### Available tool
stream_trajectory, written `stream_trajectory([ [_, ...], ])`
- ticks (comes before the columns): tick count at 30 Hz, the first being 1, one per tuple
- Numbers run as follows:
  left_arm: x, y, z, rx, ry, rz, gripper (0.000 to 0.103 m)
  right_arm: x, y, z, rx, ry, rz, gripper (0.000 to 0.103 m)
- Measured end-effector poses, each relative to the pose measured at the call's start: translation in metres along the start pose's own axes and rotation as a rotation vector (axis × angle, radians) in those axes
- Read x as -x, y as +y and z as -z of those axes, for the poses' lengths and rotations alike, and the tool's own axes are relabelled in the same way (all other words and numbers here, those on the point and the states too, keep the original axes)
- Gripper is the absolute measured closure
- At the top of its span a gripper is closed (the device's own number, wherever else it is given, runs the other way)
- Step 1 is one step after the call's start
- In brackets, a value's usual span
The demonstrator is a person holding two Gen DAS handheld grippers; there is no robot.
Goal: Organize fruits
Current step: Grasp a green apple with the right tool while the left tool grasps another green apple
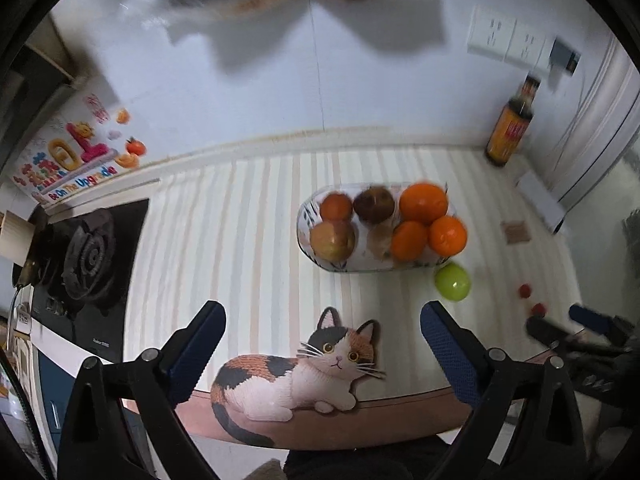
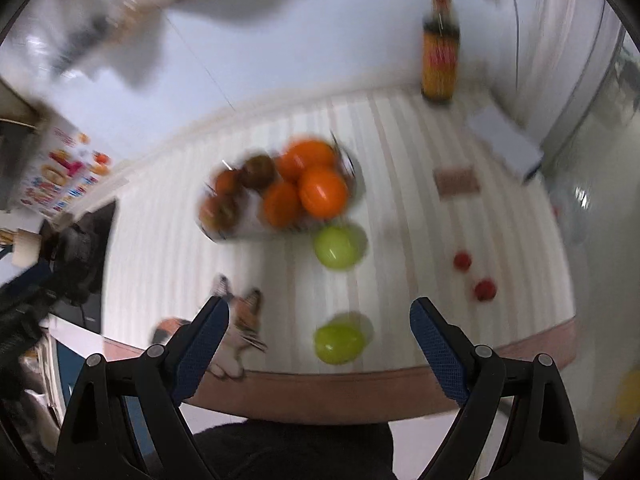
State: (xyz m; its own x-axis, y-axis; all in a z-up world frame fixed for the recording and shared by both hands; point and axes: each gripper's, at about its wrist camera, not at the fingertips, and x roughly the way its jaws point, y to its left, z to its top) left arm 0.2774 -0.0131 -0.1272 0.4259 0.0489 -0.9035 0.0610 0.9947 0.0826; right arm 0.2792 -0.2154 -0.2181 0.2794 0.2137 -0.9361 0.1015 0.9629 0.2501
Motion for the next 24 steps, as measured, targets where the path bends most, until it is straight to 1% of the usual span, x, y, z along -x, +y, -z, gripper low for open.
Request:
stream_trajectory([
  [2, -0.025, -0.007, 0.001, -0.028, 0.059, -0.020, 0.003, -0.043, -0.011, 0.005, -0.026, 0.087, -0.006, 0.009],
  [4, -0.051, -0.015, 0.003, -0.048, 0.115, -0.033, 0.003, -0.089, -0.023, 0.014, -0.070, 0.185, -0.037, 0.009],
  [5, -0.066, -0.019, 0.005, -0.062, 0.149, -0.040, 0.003, -0.101, -0.027, 0.017, -0.082, 0.212, -0.047, 0.009],
  [6, -0.074, -0.021, 0.006, -0.070, 0.170, -0.042, 0.003, -0.124, -0.032, 0.022, -0.108, 0.262, -0.058, 0.012],
  [7, -0.086, -0.024, 0.008, -0.079, 0.201, -0.050, 0.003, -0.135, -0.036, 0.025, -0.124, 0.283, -0.069, 0.019],
  [8, -0.095, -0.027, 0.010, -0.086, 0.223, -0.053, 0.003, -0.149, -0.038, 0.029, -0.137, 0.310, -0.088, 0.023],
  [10, -0.109, -0.033, 0.014, -0.098, 0.261, -0.056, 0.003, -0.166, -0.039, 0.033, -0.138, 0.339, -0.102, 0.034],
  [12, -0.118, -0.038, 0.016, -0.101, 0.282, -0.055, 0.003, -0.173, -0.039, 0.037, -0.114, 0.332, -0.102, 0.037],
  [14, -0.124, -0.043, 0.015, -0.100, 0.297, -0.051, 0.003, -0.170, -0.039, 0.037, -0.091, 0.308, -0.092, 0.038],
  [17, -0.131, -0.057, 0.008, -0.095, 0.299, -0.009, 0.003, -0.157, -0.043, 0.028, -0.081, 0.267, -0.076, 0.038],
  [21, -0.145, -0.084, -0.009, -0.077, 0.314, 0.087, 0.003, -0.142, -0.071, 0.009, -0.111, 0.218, -0.040, 0.038],
  [24, -0.167, -0.111, -0.022, -0.055, 0.361, 0.175, 0.003, -0.137, -0.094, -0.006, -0.144, 0.190, -0.010, 0.038],
])
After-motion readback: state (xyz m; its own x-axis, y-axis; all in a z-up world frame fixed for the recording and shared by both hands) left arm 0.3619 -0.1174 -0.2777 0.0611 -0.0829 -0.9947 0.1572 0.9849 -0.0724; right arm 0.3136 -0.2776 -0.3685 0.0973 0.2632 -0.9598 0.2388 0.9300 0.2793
